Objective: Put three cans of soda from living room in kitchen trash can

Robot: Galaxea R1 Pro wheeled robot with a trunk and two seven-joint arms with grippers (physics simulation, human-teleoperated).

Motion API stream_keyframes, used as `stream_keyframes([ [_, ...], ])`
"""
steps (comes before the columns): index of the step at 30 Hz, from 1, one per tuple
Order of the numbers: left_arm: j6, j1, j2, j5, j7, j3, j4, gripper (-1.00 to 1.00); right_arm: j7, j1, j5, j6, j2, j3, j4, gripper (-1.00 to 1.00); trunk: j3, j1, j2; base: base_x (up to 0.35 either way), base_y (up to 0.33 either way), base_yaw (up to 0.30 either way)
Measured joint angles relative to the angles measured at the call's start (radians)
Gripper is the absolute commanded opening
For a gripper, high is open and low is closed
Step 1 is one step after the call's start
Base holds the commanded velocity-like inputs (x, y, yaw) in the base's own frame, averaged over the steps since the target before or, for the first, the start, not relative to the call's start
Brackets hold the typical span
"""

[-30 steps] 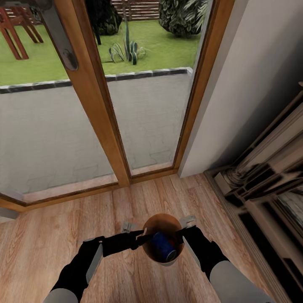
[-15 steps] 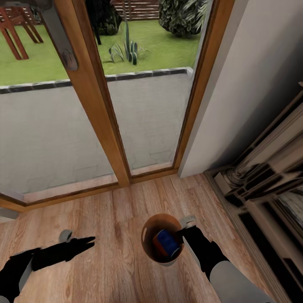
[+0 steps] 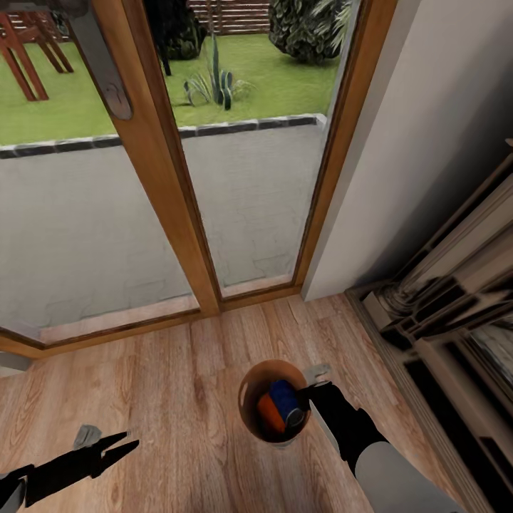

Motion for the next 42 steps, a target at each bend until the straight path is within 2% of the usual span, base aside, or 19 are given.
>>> stream_keyframes([
  [3,-0.017,0.000,-0.006,0.000,0.094,-0.001,0.010,1.00,-0.001,0.000,0.003,-0.020,0.000,0.000,-0.001,-1.00,0.000,0.000,0.000,0.000,0.000,0.000],
  [6,-0.021,0.000,-0.013,0.001,0.123,-0.002,0.013,1.00,0.000,0.000,-0.001,-0.028,0.000,0.000,-0.001,-1.00,0.000,0.000,0.000,0.000,0.000,0.000],
  [29,-0.026,0.000,-0.018,0.003,0.120,-0.002,0.014,1.00,0.005,0.000,0.000,-0.030,0.000,0.001,-0.003,-1.00,0.000,0.000,0.000,0.000,0.000,0.000],
  [35,-0.026,0.000,-0.017,0.003,0.065,-0.002,0.014,1.00,0.006,0.000,-0.001,-0.030,0.000,0.001,-0.003,-1.00,0.000,0.000,0.000,0.000,0.000,0.000],
  [39,-0.025,0.000,-0.016,0.003,0.001,-0.003,0.013,1.00,0.005,0.000,0.000,-0.030,0.000,0.001,-0.003,-1.00,0.000,0.000,0.000,0.000,0.000,0.000],
  [40,-0.025,0.000,-0.016,0.003,-0.018,-0.003,0.012,1.00,0.006,0.000,0.000,-0.030,0.000,0.001,-0.003,-1.00,0.000,0.000,0.000,0.000,0.000,0.000],
  [42,-0.025,0.000,-0.014,0.003,-0.095,-0.003,0.009,1.00,0.006,0.000,-0.001,-0.031,0.000,0.001,-0.003,-1.00,0.000,0.000,0.000,0.000,0.000,0.000],
])
